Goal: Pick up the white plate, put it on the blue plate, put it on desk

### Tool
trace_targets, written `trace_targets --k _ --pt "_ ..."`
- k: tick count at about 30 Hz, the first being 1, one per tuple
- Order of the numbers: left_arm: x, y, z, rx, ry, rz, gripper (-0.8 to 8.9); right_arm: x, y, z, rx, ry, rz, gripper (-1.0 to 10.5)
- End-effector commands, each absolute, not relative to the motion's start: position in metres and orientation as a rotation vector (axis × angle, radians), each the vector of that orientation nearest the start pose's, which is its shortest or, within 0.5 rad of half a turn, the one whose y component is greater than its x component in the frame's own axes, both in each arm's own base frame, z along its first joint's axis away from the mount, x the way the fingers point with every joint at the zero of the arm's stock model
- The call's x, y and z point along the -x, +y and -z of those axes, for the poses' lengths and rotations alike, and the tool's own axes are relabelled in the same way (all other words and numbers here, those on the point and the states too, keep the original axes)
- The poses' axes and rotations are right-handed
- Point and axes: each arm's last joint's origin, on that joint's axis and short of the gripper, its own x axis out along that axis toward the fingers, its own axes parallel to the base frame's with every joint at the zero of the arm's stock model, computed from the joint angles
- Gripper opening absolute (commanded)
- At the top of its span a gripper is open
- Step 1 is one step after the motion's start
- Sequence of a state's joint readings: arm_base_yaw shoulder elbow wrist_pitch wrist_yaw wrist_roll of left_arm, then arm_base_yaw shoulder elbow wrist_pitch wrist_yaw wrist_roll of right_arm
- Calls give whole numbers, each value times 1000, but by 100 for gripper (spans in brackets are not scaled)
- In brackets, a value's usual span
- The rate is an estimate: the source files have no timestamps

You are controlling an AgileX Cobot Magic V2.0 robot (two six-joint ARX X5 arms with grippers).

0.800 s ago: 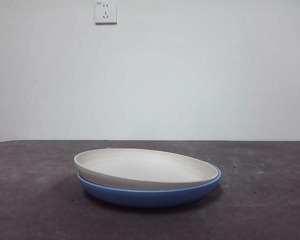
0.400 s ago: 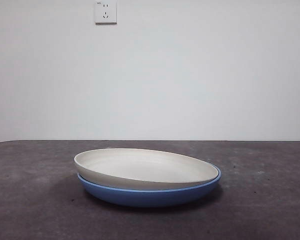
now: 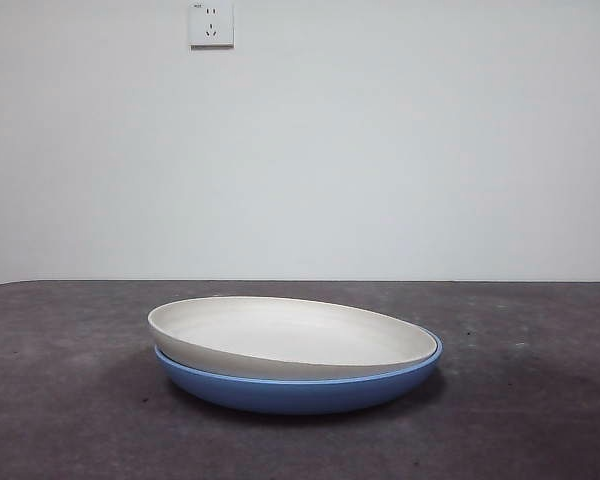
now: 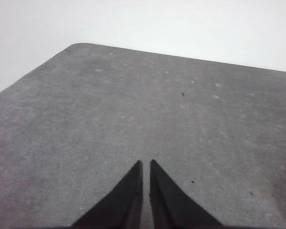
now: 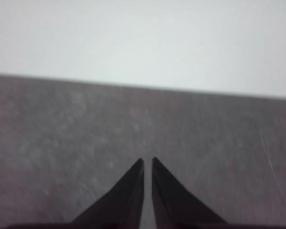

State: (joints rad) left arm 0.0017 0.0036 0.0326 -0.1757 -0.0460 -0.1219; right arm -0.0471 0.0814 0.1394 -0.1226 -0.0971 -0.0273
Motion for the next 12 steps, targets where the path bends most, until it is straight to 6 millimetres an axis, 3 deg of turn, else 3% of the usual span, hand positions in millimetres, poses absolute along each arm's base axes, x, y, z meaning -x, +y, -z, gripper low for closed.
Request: trace_targets --k 1,12 --pt "-96 1 -152 121 149 -54 24 -94 -3 -188 31 52 -18 26" --pt "-96 1 -152 121 149 -54 24 -95 -5 -159 31 134 46 26"
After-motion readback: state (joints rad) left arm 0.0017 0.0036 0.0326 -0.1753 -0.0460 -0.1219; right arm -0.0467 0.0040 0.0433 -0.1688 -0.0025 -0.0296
